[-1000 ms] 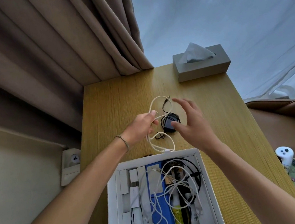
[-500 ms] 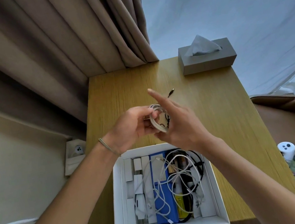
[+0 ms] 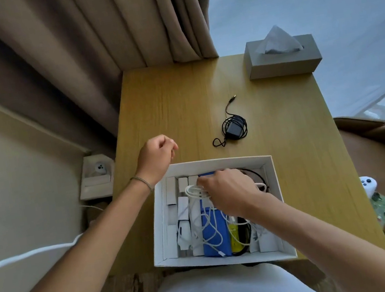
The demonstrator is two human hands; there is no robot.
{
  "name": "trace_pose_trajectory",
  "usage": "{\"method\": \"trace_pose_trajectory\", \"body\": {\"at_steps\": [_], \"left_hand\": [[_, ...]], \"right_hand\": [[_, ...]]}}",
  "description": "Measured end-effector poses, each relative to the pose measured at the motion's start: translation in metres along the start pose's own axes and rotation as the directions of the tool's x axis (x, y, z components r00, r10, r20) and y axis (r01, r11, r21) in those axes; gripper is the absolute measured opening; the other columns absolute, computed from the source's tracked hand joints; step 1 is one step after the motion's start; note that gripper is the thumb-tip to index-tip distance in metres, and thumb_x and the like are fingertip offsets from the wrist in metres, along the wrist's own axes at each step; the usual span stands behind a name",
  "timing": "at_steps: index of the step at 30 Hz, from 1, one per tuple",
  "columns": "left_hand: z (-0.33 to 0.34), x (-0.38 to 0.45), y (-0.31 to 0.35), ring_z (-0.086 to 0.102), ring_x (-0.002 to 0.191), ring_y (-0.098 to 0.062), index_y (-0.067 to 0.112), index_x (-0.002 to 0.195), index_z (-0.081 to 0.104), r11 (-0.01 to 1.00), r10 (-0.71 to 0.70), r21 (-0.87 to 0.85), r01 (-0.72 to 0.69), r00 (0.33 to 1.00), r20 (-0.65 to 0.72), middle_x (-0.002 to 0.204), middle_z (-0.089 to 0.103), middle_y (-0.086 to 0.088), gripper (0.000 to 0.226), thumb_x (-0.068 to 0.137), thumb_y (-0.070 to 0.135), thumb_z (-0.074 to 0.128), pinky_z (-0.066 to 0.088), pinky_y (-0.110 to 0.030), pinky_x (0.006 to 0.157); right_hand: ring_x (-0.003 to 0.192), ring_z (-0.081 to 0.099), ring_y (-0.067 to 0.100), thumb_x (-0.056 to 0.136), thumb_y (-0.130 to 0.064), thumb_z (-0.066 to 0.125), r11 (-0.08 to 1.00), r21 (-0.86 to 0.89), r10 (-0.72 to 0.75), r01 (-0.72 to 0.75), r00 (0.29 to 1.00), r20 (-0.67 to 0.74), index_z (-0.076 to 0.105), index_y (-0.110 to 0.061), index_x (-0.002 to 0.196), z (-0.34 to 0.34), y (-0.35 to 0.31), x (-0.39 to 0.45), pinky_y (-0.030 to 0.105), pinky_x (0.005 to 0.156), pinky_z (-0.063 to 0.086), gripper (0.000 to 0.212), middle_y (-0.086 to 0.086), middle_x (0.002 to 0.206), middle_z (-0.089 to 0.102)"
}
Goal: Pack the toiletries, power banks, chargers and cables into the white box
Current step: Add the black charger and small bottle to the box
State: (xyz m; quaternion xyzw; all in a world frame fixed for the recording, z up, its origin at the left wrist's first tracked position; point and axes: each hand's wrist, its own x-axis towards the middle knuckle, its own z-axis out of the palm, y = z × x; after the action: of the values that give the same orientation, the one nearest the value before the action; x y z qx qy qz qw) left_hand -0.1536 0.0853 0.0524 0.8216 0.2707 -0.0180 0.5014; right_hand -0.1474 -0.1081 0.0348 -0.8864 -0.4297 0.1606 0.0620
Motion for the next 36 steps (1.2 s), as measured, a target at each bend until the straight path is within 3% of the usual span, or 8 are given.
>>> {"method": "trace_pose_trajectory", "body": {"at_steps": [3,6,11,16,20,25,31,36], "left_hand": [[-0.001,0.0,-0.005,0.056,0.064,-0.018,0.018,0.068,0.064,1.0,0.018,-0.005,-0.018,1.0,-0.009,0.062,0.059,0.0,0.029,0.093,0.011,0.051,0.049,-0.037,0.067],[0.0,0.0,-0.008,0.053,0.061,-0.021,0.02,0.068,0.063,0.999,0.044,0.023,-0.044,0.999,0.002,0.06,0.057,-0.002,0.03,0.094,0.012,0.051,0.045,-0.036,0.063],[0.005,0.0,-0.009,0.048,0.056,-0.017,0.024,0.066,0.061,0.99,0.102,0.101,-0.102,0.995,0.005,0.057,0.054,0.0,0.031,0.094,0.015,0.053,0.038,-0.032,0.056],[0.011,0.007,-0.006,0.044,0.048,-0.008,0.021,0.076,0.067,0.972,0.149,0.178,-0.155,0.988,0.045,0.054,0.053,0.008,0.025,0.096,0.018,0.053,0.033,-0.02,0.047],[0.016,0.025,0.0,0.046,0.049,-0.002,0.02,0.084,0.07,0.953,0.136,0.259,-0.154,0.987,0.087,0.059,0.055,0.012,0.02,0.096,0.023,0.055,0.029,-0.016,0.044],[0.033,0.053,0.007,0.063,0.072,-0.016,0.021,0.092,0.068,0.895,0.025,0.423,-0.142,0.963,0.269,0.082,0.068,0.003,0.017,0.096,0.027,0.053,0.05,-0.029,0.061],[0.061,0.09,-0.001,0.06,0.076,-0.007,0.027,0.091,0.066,0.802,-0.096,0.572,-0.172,0.908,0.409,0.09,0.064,0.012,0.015,0.097,0.026,0.052,0.046,-0.027,0.059],[0.078,0.113,-0.011,0.062,0.096,-0.016,0.023,0.099,0.066,0.714,-0.219,0.656,-0.244,0.812,0.541,0.105,0.066,0.004,0.013,0.093,0.015,0.057,0.056,-0.035,0.085]], "right_hand": [[0.07,0.06,0.026,0.092,-0.017,0.062,0.999,-0.028,0.036,-0.035,0.999,0.041,0.053,-0.016,0.128,0.023,-0.008,0.005,0.037,0.058,0.051,0.036,0.005,0.089,0.066],[0.111,0.058,0.031,0.082,-0.049,0.076,0.998,-0.043,0.057,-0.052,0.991,0.125,0.041,-0.018,0.141,0.044,-0.013,0.006,0.042,0.085,0.051,0.075,0.011,0.124,0.06],[0.143,0.028,0.04,0.067,-0.071,0.076,0.988,-0.146,0.09,-0.055,0.965,0.247,0.015,-0.021,0.156,0.056,-0.017,-0.003,0.056,0.115,0.026,0.119,0.022,0.152,0.034],[0.153,0.006,0.042,0.061,-0.081,0.072,0.995,-0.102,0.047,-0.013,0.938,0.342,-0.009,-0.026,0.158,0.028,-0.018,-0.008,0.063,0.121,0.006,0.138,0.026,0.164,0.013],[0.145,0.035,0.03,0.066,-0.08,0.067,0.993,0.119,-0.042,0.015,0.973,0.228,0.012,-0.032,0.159,-0.028,-0.006,0.0,0.051,0.115,0.033,0.118,0.007,0.161,0.036],[0.118,0.061,0.017,0.094,-0.047,0.062,0.97,0.235,0.081,-0.056,0.992,-0.099,0.054,-0.031,0.14,-0.07,0.036,0.028,0.038,0.096,0.052,0.049,-0.006,0.132,0.066],[0.111,0.066,0.015,0.098,-0.023,0.062,0.813,0.523,0.282,-0.257,0.959,0.033,0.068,-0.018,0.126,-0.061,0.096,0.071,0.038,0.099,0.052,0.029,0.0,0.121,0.073],[0.106,0.067,0.014,0.097,-0.017,0.058,0.738,0.595,0.365,-0.318,0.93,0.045,0.07,-0.017,0.12,-0.041,0.125,0.093,0.033,0.096,0.054,0.026,-0.002,0.116,0.074]]}}
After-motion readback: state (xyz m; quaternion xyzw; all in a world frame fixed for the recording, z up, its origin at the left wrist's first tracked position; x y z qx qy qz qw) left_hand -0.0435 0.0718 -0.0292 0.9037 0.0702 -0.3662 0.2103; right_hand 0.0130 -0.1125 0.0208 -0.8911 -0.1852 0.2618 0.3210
